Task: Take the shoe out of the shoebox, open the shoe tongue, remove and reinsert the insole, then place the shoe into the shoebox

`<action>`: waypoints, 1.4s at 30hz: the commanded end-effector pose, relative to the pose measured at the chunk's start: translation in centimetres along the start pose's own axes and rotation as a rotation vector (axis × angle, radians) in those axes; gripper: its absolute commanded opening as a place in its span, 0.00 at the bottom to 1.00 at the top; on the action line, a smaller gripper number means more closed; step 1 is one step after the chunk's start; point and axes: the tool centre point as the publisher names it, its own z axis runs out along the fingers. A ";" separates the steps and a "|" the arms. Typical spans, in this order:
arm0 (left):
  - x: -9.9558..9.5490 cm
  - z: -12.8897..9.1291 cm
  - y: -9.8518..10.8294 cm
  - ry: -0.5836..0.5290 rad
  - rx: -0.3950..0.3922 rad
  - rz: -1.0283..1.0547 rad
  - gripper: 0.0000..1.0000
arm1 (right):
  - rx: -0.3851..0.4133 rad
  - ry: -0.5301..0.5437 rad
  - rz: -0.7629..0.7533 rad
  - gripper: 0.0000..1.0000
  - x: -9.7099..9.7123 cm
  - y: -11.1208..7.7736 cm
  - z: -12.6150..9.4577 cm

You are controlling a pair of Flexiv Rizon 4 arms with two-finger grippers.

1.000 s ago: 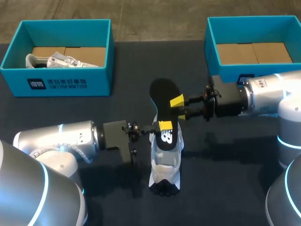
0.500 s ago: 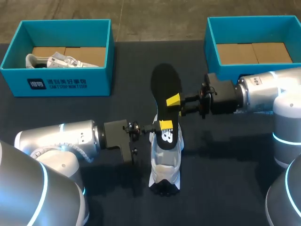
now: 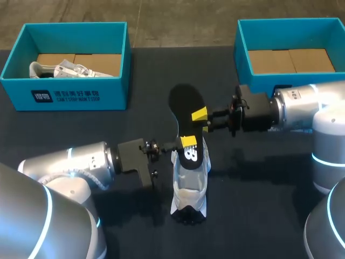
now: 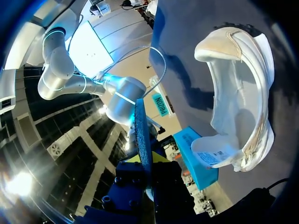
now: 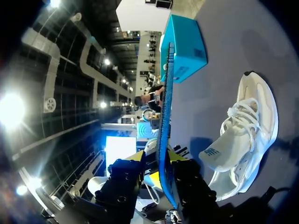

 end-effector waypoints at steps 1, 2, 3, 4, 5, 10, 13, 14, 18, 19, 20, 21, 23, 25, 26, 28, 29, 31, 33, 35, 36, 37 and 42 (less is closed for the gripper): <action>-0.1 0.1 -0.2 -0.002 -0.013 0.002 0.00 | -0.009 0.004 -0.001 0.20 -0.2 -0.1 0.2; -0.1 0.1 -0.2 -0.003 -0.015 0.002 0.00 | -0.011 0.005 -0.002 0.15 -0.2 -0.1 0.1; -0.1 0.1 -0.2 -0.003 -0.016 0.002 0.00 | -0.013 0.006 -0.002 0.15 -0.2 -0.1 0.1; -0.1 0.2 -0.2 -0.003 -0.016 0.002 0.00 | -0.014 0.006 -0.002 0.14 -0.2 -0.1 0.1; -0.1 0.2 -0.2 -0.004 -0.016 0.002 0.00 | -0.015 0.006 -0.002 0.13 -0.2 0.0 0.1; -0.1 0.3 -0.3 -0.006 -0.016 -0.002 0.00 | -0.023 0.009 -0.001 0.00 -0.3 0.0 0.0; -0.1 0.4 -0.4 -0.004 -0.014 -0.012 0.05 | -0.027 0.010 0.001 0.00 -0.3 0.0 -0.1; -0.1 0.4 -0.4 -0.002 -0.014 -0.015 0.45 | -0.028 0.010 0.001 0.00 -0.3 0.0 -0.1; -0.4 0.0 -0.6 0.006 -0.020 -0.033 1.00 | -0.030 0.009 0.001 0.00 -0.5 -0.1 -0.2; -0.6 -0.3 -0.5 0.015 -0.021 -0.048 1.00 | -0.031 0.009 0.000 0.00 -0.5 -0.1 -0.3; -0.7 -0.6 -0.5 0.021 -0.020 -0.059 1.00 | -0.032 0.009 0.000 0.00 -0.5 -0.1 -0.4; -0.9 -0.8 -0.5 0.021 -0.018 -0.060 1.00 | -0.033 0.009 -0.001 0.00 -0.5 -0.1 -0.4; -1.6 -1.9 -0.3 0.037 -0.015 -0.081 1.00 | -0.037 0.008 -0.003 0.00 -0.5 -0.2 -0.6; -2.4 -3.0 -0.1 0.067 0.003 -0.086 1.00 | -0.042 0.001 -0.008 0.00 -0.6 -0.3 -0.9; -2.7 -3.4 0.0 0.074 0.013 -0.091 1.00 | -0.043 0.000 -0.008 0.00 -0.7 -0.3 -1.1; -3.4 -4.4 0.2 0.106 0.036 -0.109 1.00 | -0.048 -0.003 -0.005 0.00 -1.0 -0.3 -1.3; -3.6 -4.7 0.3 0.129 0.048 -0.108 1.00 | -0.049 -0.004 -0.004 0.00 -1.1 -0.4 -1.4; -4.0 -5.5 0.6 0.157 0.062 -0.130 1.00 | -0.052 -0.005 -0.002 0.00 -1.4 -0.4 -1.6; -4.1 -6.2 0.9 0.203 0.068 -0.134 1.00 | -0.053 -0.003 -0.001 0.00 -1.5 -0.6 -1.7; -4.3 -6.7 1.3 0.238 0.077 -0.147 1.00 | -0.052 -0.001 -0.001 0.00 -1.7 -0.7 -1.7; -4.3 -7.0 1.4 0.262 0.077 -0.150 1.00 | -0.051 0.001 -0.001 0.00 -1.8 -0.7 -1.7; -4.5 -7.2 1.7 0.274 0.084 -0.177 1.00 | -0.047 0.010 0.002 0.00 -1.8 -0.7 -1.7; -5.2 -7.8 3.0 0.470 0.171 -0.157 1.00 | -0.039 0.018 0.007 0.00 -1.9 -0.8 -1.6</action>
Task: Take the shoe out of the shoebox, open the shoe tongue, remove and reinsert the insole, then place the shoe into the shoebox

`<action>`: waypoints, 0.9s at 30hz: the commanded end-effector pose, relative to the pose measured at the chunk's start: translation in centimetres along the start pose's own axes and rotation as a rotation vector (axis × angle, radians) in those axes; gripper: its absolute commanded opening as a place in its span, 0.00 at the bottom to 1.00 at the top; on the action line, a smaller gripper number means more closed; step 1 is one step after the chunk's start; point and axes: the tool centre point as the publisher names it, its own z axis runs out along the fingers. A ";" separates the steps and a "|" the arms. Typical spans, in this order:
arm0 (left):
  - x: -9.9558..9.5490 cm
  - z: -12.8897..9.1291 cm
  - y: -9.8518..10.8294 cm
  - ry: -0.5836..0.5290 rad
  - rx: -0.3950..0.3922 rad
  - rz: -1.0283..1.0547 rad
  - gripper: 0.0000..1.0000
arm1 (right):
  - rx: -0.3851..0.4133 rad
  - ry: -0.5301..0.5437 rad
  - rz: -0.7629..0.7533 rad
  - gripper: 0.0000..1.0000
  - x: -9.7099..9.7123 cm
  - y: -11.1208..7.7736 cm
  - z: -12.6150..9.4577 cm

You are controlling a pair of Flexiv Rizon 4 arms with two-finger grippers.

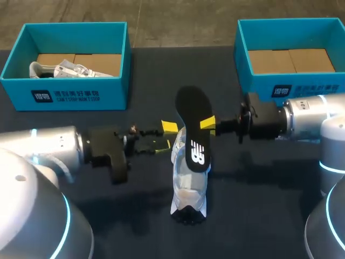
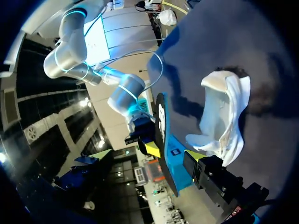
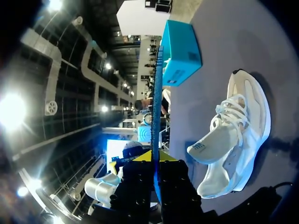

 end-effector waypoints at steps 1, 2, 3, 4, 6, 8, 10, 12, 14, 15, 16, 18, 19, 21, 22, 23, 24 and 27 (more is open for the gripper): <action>-1.2 -2.6 0.7 0.244 0.085 0.050 1.00 | -0.001 0.003 -0.001 0.00 -0.2 0.0 0.1; -1.2 -2.6 0.7 0.244 0.085 0.050 1.00 | -0.001 0.003 -0.001 0.00 -0.2 0.0 0.1; -1.2 -2.6 0.7 0.244 0.085 0.050 1.00 | -0.001 0.003 -0.001 0.00 -0.2 0.0 0.1; -1.2 -2.6 0.7 0.244 0.085 0.050 1.00 | -0.001 0.003 -0.001 0.00 -0.2 0.0 0.1; -1.2 -2.6 0.7 0.244 0.085 0.050 1.00 | -0.001 0.003 -0.001 0.00 -0.2 0.0 0.1; -1.2 -2.6 0.7 0.244 0.085 0.050 1.00 | -0.001 0.003 -0.001 0.00 -0.2 0.0 0.1; -1.2 -2.6 0.7 0.244 0.085 0.050 1.00 | -0.001 0.003 -0.001 0.00 -0.2 0.0 0.1; -1.2 -2.6 0.7 0.244 0.085 0.050 1.00 | -0.001 0.003 -0.001 0.00 -0.2 0.0 0.1; -1.2 -2.6 0.7 0.244 0.085 0.050 1.00 | -0.001 0.003 -0.001 0.00 -0.2 0.0 0.1; -1.4 -2.6 1.6 0.263 0.078 0.018 1.00 | -0.001 0.003 -0.001 0.00 -0.2 0.0 0.1; -1.8 -2.7 2.6 0.266 0.076 0.007 1.00 | -0.001 0.003 -0.001 0.00 -0.2 0.0 0.1; -2.2 -2.7 4.2 0.329 0.096 -0.027 1.00 | -0.001 0.003 -0.001 0.00 -0.2 0.0 0.1; -2.3 -2.8 4.8 0.340 0.106 -0.032 1.00 | -0.001 0.003 -0.001 0.00 -0.2 0.0 0.1; -2.6 -2.8 6.3 0.405 0.115 -0.055 1.00 | -0.001 0.003 -0.001 0.00 -0.2 0.0 0.1; -2.8 -2.9 7.0 0.423 0.119 -0.039 1.00 | -0.001 0.003 -0.001 0.00 -0.2 0.0 0.1; -2.9 -2.9 7.5 0.457 0.122 -0.047 1.00 | -0.001 0.003 -0.001 0.00 -0.2 0.0 0.1; -3.1 -2.8 8.1 0.484 0.143 -0.053 1.00 | -0.001 0.003 -0.001 0.00 -0.2 0.0 0.1; -3.4 -2.6 9.7 0.603 0.150 -0.076 1.00 | -0.001 0.003 -0.001 0.00 -0.2 0.0 0.1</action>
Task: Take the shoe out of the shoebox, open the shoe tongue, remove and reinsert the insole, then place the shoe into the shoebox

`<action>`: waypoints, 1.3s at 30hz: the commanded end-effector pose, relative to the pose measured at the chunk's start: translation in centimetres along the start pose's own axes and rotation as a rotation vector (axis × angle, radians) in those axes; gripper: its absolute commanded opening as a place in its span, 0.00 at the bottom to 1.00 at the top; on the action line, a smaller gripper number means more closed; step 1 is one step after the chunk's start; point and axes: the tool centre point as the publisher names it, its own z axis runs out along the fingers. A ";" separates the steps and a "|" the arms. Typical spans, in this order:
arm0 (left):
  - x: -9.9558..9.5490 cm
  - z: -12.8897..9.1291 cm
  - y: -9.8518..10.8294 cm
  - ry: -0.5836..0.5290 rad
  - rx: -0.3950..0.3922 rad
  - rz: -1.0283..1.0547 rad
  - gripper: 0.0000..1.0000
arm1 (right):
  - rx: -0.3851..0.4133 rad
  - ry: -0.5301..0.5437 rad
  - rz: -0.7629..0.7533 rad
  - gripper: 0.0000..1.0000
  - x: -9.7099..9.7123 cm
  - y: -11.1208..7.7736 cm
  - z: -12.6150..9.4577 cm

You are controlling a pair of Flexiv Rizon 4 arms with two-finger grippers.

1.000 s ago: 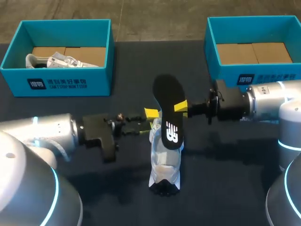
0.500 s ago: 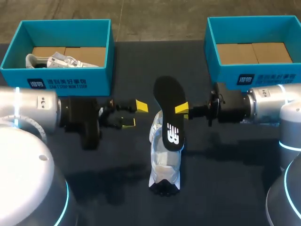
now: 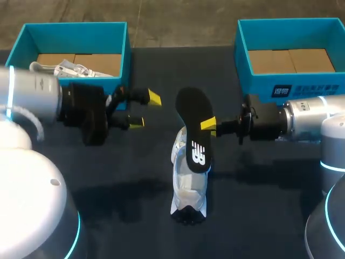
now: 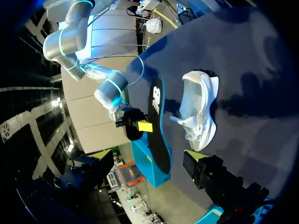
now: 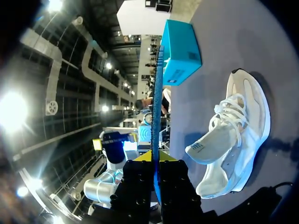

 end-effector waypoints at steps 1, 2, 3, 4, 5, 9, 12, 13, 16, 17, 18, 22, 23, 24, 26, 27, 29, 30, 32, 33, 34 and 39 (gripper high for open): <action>-1.4 0.5 4.0 0.317 0.093 -0.044 1.00 | -0.004 0.001 -0.001 0.00 -0.1 -0.1 0.2; -1.5 0.7 4.6 0.360 0.109 -0.075 1.00 | -0.004 0.001 -0.001 0.00 -0.1 -0.1 0.2; -1.7 0.9 5.0 0.407 0.114 -0.065 1.00 | -0.004 0.001 -0.001 0.00 -0.1 -0.1 0.2; -1.8 1.0 5.7 0.483 0.084 -0.059 1.00 | -0.004 0.001 -0.001 0.00 -0.1 -0.1 0.2; -1.8 1.0 5.7 0.483 0.084 -0.059 1.00 | -0.004 0.001 -0.001 0.00 -0.1 -0.1 0.2; -1.8 1.0 5.7 0.483 0.084 -0.059 1.00 | -0.004 0.001 -0.001 0.00 -0.1 -0.1 0.2; -1.8 1.0 5.7 0.483 0.084 -0.059 1.00 | -0.004 0.001 -0.001 0.00 -0.1 -0.1 0.2; -1.8 1.0 5.7 0.483 0.084 -0.059 1.00 | -0.004 0.001 -0.001 0.00 -0.1 -0.1 0.2; -1.8 1.0 5.7 0.483 0.084 -0.059 1.00 | -0.004 0.001 -0.001 0.00 -0.1 -0.1 0.2; -1.8 1.0 5.7 0.483 0.084 -0.059 1.00 | -0.004 0.001 -0.001 0.00 -0.1 -0.1 0.2; -1.8 1.0 5.7 0.483 0.084 -0.059 1.00 | -0.004 0.001 -0.001 0.00 -0.1 -0.1 0.2; -1.9 1.3 7.4 0.538 0.089 -0.114 1.00 | -0.004 0.001 -0.001 0.00 -0.1 -0.1 0.2; -1.9 1.3 7.9 0.540 0.110 -0.130 1.00 | -0.004 0.001 -0.001 0.00 -0.1 -0.1 0.2; -2.0 1.3 8.1 0.561 0.110 -0.124 1.00 | -0.004 0.001 -0.001 0.00 -0.1 -0.1 0.2; -2.2 1.3 8.9 0.603 0.137 -0.130 1.00 | -0.004 0.001 -0.001 0.00 -0.1 -0.1 0.2; -2.4 1.4 9.1 0.626 0.126 -0.111 1.00 | -0.004 0.001 -0.001 0.00 -0.1 -0.1 0.2; -2.4 1.6 9.5 0.648 0.159 -0.119 1.00 | -0.004 0.001 -0.001 0.00 -0.1 -0.1 0.2; -2.4 1.9 9.5 0.671 0.173 -0.113 1.00 | -0.004 0.001 -0.001 0.00 -0.1 -0.1 0.2; -2.3 2.5 9.6 0.712 0.202 -0.096 1.00 | -0.004 0.001 -0.001 0.00 -0.1 -0.1 0.2; -2.3 2.9 9.5 0.728 0.201 -0.097 1.00 | -0.004 0.001 -0.001 0.00 -0.1 -0.1 0.2; -2.3 3.1 9.5 0.740 0.205 -0.089 1.00 | -0.004 0.001 -0.001 0.00 -0.1 -0.1 0.2; -2.7 4.3 8.9 0.766 0.227 -0.056 1.00 | -0.004 0.001 -0.001 0.00 -0.1 -0.1 0.2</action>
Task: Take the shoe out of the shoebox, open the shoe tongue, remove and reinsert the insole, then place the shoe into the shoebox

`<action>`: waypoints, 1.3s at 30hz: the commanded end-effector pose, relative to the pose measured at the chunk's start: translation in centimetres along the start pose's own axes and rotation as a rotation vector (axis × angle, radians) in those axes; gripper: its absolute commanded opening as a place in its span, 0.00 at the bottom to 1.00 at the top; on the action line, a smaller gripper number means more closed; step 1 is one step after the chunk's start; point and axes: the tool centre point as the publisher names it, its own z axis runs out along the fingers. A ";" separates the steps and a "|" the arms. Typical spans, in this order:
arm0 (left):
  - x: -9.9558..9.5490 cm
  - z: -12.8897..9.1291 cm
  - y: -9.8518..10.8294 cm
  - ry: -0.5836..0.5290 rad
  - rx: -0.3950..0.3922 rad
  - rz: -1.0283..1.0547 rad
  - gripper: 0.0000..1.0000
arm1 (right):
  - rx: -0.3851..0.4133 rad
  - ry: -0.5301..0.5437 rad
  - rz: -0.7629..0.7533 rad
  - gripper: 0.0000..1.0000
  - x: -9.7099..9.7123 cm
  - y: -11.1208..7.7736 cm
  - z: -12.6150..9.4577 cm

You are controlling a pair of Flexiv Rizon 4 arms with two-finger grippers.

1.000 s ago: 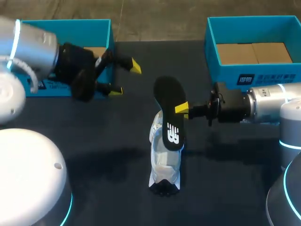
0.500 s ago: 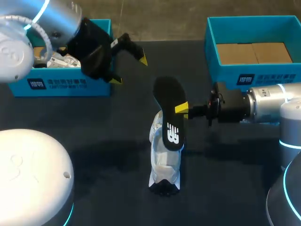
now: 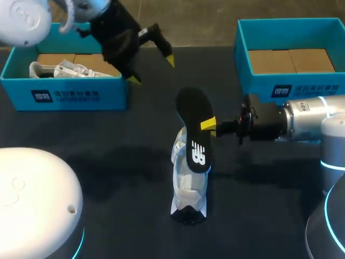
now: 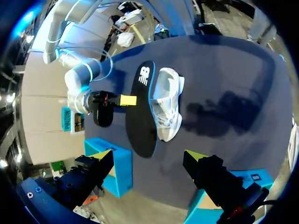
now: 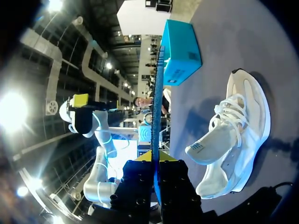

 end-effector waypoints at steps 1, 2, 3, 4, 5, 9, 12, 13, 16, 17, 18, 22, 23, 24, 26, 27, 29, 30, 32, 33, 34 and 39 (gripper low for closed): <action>-1.3 1.3 1.0 0.221 0.024 -0.017 1.00 | -0.003 -0.001 0.000 0.00 0.0 -0.1 0.2; -1.5 1.5 1.1 0.205 0.044 -0.027 1.00 | -0.003 -0.001 0.000 0.00 0.0 -0.1 0.2; -1.7 1.6 1.2 0.205 0.050 -0.025 1.00 | -0.003 -0.001 0.000 0.00 0.0 -0.1 0.2; -2.0 1.9 1.1 0.217 0.050 -0.019 1.00 | -0.003 -0.001 0.000 0.00 0.0 -0.1 0.2; -2.2 2.1 1.1 0.225 0.059 -0.018 1.00 | -0.003 -0.001 0.000 0.00 0.0 -0.1 0.2; -3.2 3.2 1.2 0.270 0.088 0.008 1.00 | -0.003 -0.001 0.000 0.00 0.0 -0.1 0.2; -4.0 3.6 1.4 0.305 0.118 0.037 1.00 | -0.003 -0.001 0.000 0.00 0.0 -0.1 0.2; -4.3 3.7 1.5 0.320 0.122 0.044 1.00 | -0.003 -0.001 0.000 0.00 0.0 -0.1 0.2; -5.0 3.9 1.7 0.361 0.122 0.056 1.00 | -0.003 -0.001 0.000 0.00 0.0 -0.1 0.2; -5.3 4.0 1.6 0.383 0.119 0.063 1.00 | -0.003 -0.001 0.000 0.00 0.0 -0.1 0.2; -5.5 4.1 1.6 0.389 0.110 0.057 1.00 | -0.003 -0.001 0.000 0.00 0.0 -0.1 0.2; -5.9 4.1 1.1 0.369 0.141 0.068 1.00 | -0.003 -0.001 0.000 0.00 0.0 -0.1 0.2; -6.0 4.3 0.9 0.383 0.150 0.065 1.00 | -0.003 -0.001 0.000 0.00 0.0 -0.1 0.2; -6.1 4.5 0.9 0.396 0.150 0.068 1.00 | -0.003 -0.001 0.000 0.00 0.0 -0.1 0.2; -6.3 4.8 0.9 0.400 0.152 0.069 1.00 | -0.003 -0.001 0.000 0.00 0.0 -0.1 0.2; -6.3 4.8 0.9 0.406 0.152 0.072 1.00 | -0.003 -0.001 0.000 0.00 0.0 -0.1 0.2; -6.4 4.8 0.9 0.409 0.158 0.072 1.00 | -0.003 -0.001 0.000 0.00 0.0 -0.1 0.2; -6.4 4.8 0.9 0.411 0.158 0.073 1.00 | -0.003 -0.001 0.000 0.00 0.0 -0.1 0.2; -6.4 4.9 0.9 0.414 0.160 0.074 1.00 | -0.003 -0.001 0.000 0.00 0.0 -0.1 0.2; -6.4 4.9 0.9 0.401 0.175 0.076 1.00 | -0.003 -0.001 0.000 0.00 0.0 -0.1 0.2; -6.4 4.8 1.0 0.396 0.178 0.075 1.00 | -0.003 -0.001 0.000 0.00 0.0 -0.1 0.2; -6.6 4.6 1.2 0.392 0.167 0.078 1.00 | -0.003 -0.001 0.000 0.00 0.0 -0.1 0.2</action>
